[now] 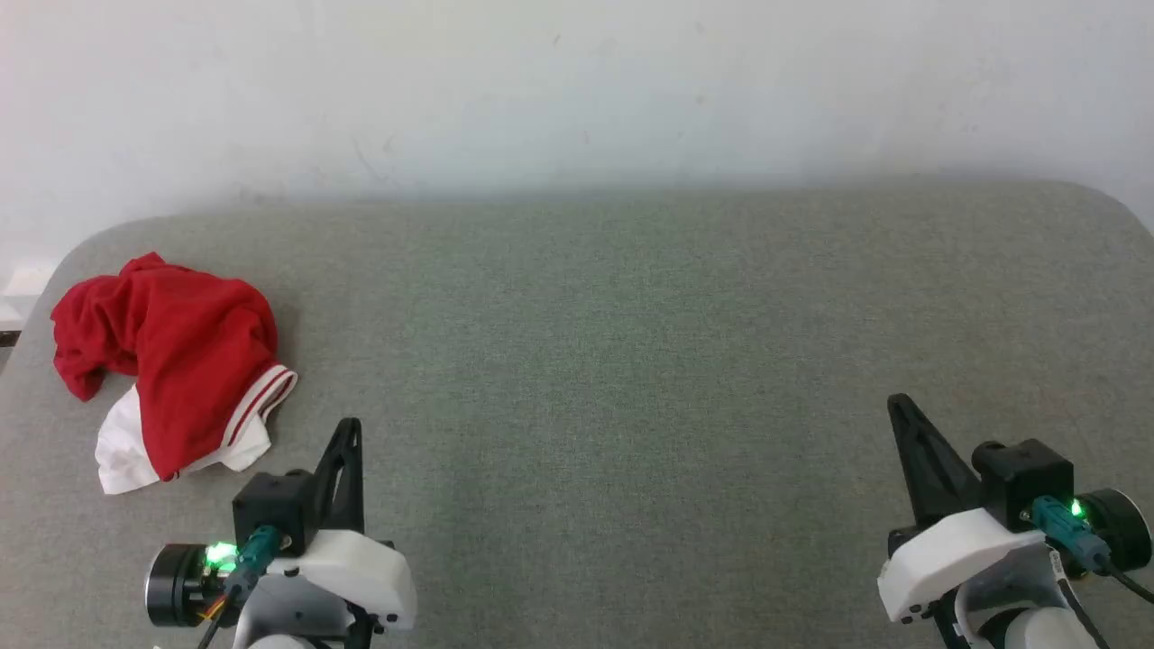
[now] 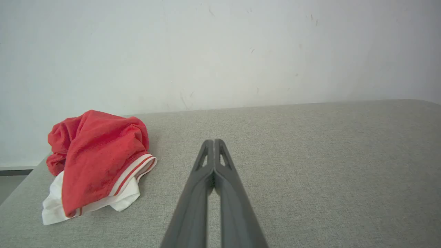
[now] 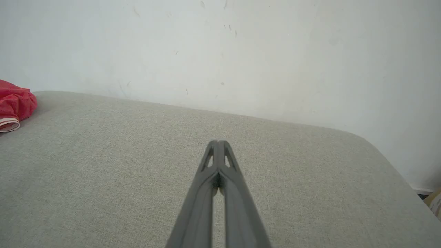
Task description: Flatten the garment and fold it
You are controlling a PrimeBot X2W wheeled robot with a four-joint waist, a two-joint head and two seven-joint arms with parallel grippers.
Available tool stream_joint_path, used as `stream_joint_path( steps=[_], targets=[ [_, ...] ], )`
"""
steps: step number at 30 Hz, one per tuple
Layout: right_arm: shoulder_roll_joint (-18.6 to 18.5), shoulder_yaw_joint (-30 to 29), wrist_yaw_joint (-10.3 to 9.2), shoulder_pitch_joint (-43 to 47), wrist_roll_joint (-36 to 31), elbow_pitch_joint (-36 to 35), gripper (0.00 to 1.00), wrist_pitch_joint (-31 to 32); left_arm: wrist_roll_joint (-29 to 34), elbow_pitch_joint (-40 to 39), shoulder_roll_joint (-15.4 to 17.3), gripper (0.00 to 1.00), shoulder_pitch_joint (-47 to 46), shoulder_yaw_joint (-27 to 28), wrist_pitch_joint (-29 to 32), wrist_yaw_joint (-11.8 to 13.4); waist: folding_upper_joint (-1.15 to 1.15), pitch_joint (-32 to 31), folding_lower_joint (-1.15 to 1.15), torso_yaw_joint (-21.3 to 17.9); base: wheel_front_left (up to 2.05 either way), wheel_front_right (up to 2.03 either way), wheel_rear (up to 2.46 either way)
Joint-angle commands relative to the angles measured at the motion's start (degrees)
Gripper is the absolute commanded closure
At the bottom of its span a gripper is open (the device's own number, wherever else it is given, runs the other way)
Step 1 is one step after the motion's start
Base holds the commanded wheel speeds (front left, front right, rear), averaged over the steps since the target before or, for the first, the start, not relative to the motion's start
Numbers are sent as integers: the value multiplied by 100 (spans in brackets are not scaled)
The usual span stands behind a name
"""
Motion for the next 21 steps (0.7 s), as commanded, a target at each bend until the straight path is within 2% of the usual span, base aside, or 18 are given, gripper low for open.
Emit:
stream_joint_path(
  steps=[1, 21],
  targets=[
    [18, 2, -12, -60, -17, -21, 100, 3, 36, -25, -15, 100, -69, 26, 1, -46, 0, 0, 0, 0, 0, 0, 0],
    [18, 2, -12, -60, -17, -21, 100, 3, 36, -25, -15, 100, -69, 26, 1, -46, 0, 0, 0, 0, 0, 0, 0]
  ],
)
